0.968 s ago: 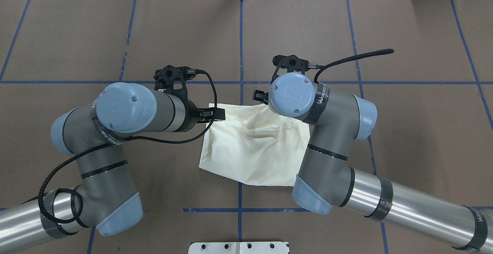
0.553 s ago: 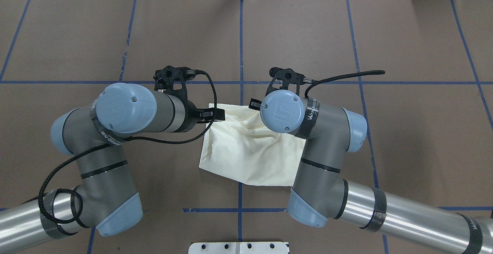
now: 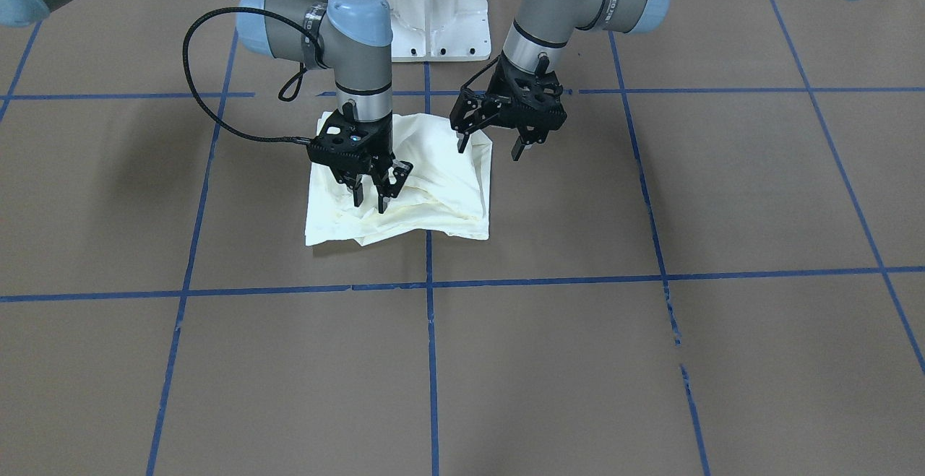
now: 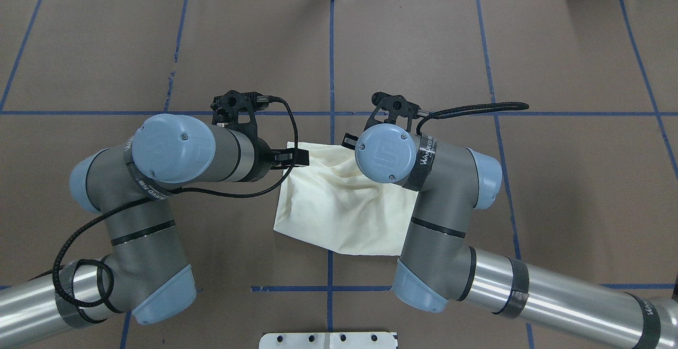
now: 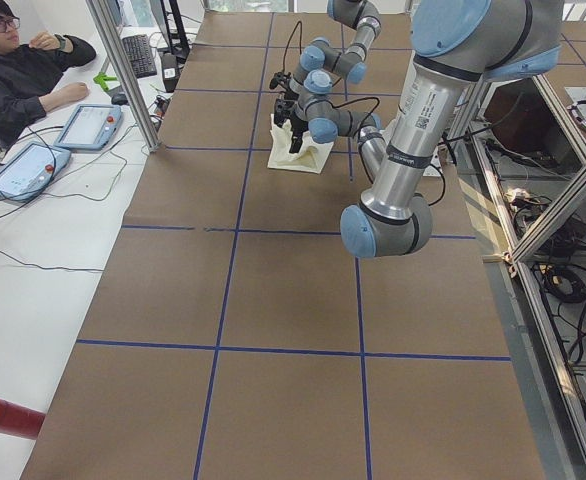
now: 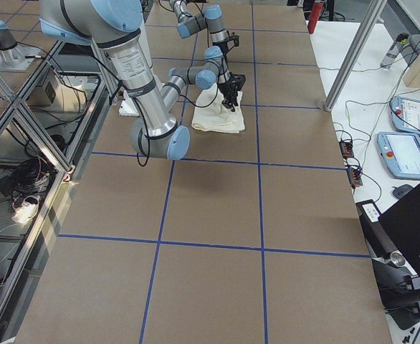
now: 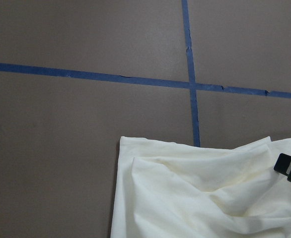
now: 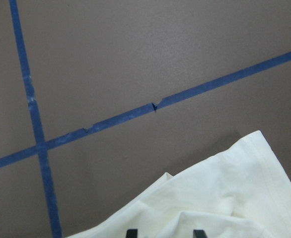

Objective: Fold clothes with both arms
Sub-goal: 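Open the right gripper and raise it while the left gripper holds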

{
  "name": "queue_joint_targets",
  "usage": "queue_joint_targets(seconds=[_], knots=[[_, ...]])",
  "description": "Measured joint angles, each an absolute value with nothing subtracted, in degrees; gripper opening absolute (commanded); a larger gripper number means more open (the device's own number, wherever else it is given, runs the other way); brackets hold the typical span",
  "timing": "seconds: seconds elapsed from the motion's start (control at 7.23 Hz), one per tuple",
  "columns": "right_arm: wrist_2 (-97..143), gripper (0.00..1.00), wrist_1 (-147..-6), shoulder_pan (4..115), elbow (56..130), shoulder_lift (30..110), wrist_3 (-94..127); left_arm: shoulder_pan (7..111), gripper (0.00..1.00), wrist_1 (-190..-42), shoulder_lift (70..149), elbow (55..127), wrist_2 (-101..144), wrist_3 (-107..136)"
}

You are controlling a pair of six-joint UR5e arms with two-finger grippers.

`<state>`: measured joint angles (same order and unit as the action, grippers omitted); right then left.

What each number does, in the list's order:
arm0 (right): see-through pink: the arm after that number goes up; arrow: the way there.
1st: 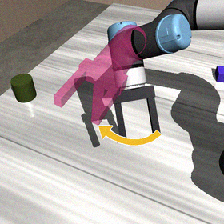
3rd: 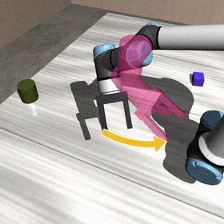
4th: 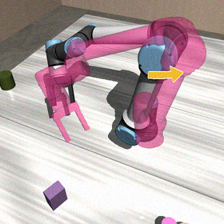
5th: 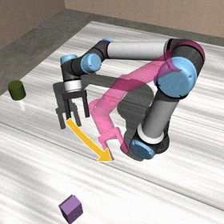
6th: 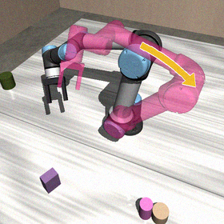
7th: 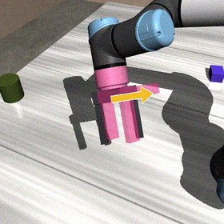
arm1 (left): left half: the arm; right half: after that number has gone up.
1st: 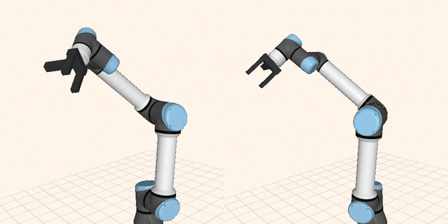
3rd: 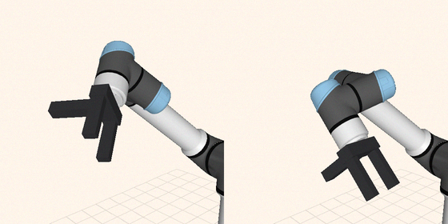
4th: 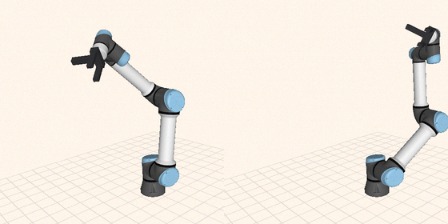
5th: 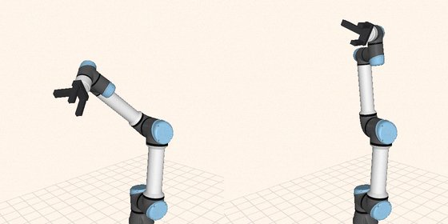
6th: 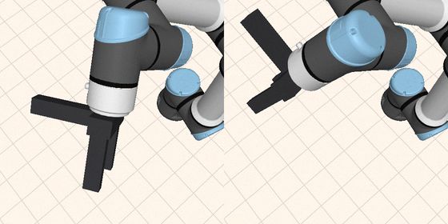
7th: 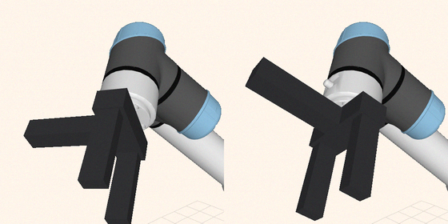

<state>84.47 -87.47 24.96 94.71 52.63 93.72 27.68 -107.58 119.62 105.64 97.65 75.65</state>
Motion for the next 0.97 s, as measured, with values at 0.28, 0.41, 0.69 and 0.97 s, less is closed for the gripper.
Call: queue_joint_targets(seconds=[0.28, 0.41, 0.69, 0.97], knots=[[84.4, 0.00, -87.4, 25.0, 94.2, 52.4, 94.5, 27.7, 1.00, -107.6, 119.0, 106.0, 97.7, 75.3], [84.3, 0.00, -87.4, 25.0, 94.2, 52.3, 95.4, 27.8, 1.00, -107.6, 117.8, 107.1, 97.7, 74.6], [84.1, 0.00, -87.4, 25.0, 94.1, 52.3, 97.4, 28.0, 1.00, -107.4, 115.3, 109.7, 97.8, 72.8], [83.8, 0.00, -87.4, 25.0, 93.8, 52.3, 99.0, 28.0, 1.00, -107.4, 114.8, 110.4, 97.8, 72.2]])
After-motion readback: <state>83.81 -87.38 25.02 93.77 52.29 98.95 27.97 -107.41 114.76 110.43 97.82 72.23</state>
